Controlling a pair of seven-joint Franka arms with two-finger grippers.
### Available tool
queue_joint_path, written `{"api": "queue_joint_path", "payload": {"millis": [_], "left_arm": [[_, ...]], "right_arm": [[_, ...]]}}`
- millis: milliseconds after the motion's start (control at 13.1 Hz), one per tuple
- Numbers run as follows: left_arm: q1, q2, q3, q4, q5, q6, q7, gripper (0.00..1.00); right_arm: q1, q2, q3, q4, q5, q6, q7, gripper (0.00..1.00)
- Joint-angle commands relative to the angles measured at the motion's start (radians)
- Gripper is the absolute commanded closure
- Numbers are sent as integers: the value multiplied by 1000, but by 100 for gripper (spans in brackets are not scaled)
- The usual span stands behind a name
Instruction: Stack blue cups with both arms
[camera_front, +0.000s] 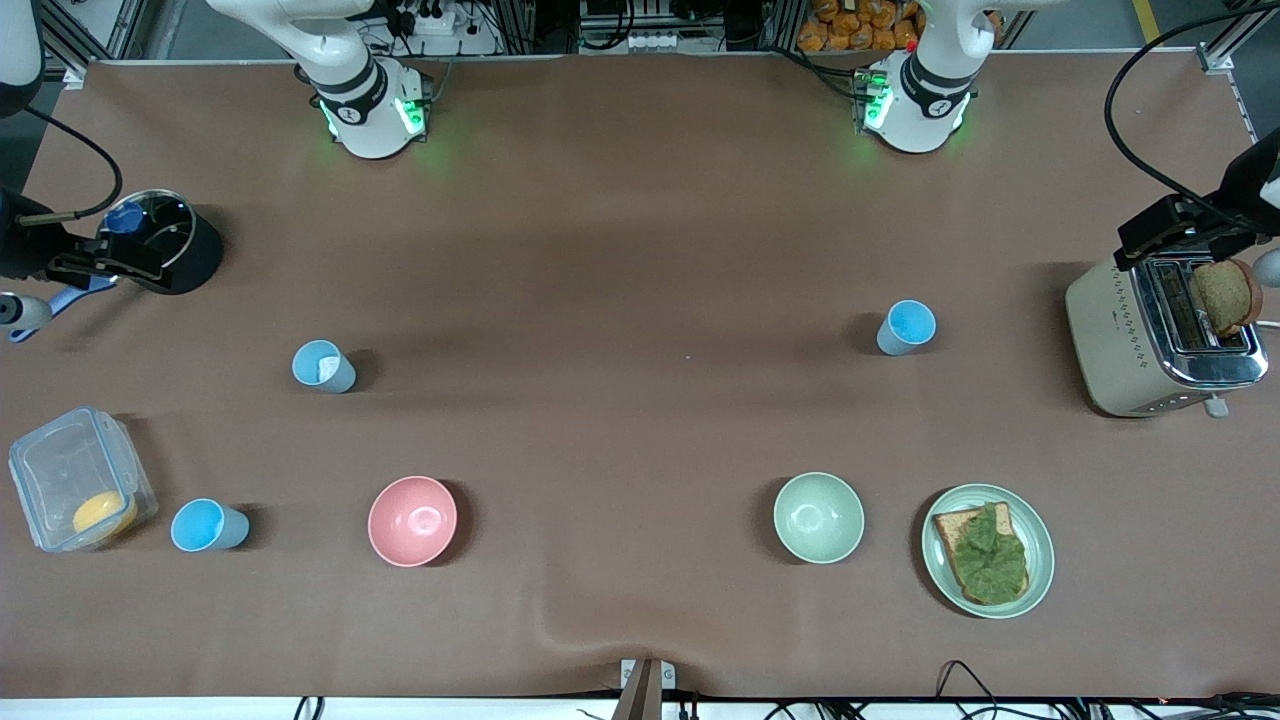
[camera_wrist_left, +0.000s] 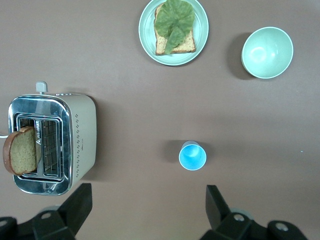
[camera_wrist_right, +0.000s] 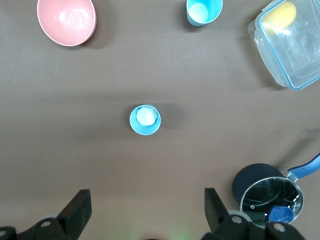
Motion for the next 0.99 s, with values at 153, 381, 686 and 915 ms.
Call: {"api": "queue_joint_path", "payload": {"millis": [153,381,686,915], "left_arm": [[9,2,5,18,-48,-15,-13,0],[9,4,5,16,-46,-15,-13,0],[10,4,5,18,-48,-16,5,0],[6,7,2,19,-45,-16,-7,0]], "right_arm": [[-1,19,-1,29,-6,-24,15,0],[-2,19,-1,29,-7,-32,13,0],[-2,19,-1,29,-9,-33,13,0],[-2,19,-1,29,-9,-35,13,0]]}}
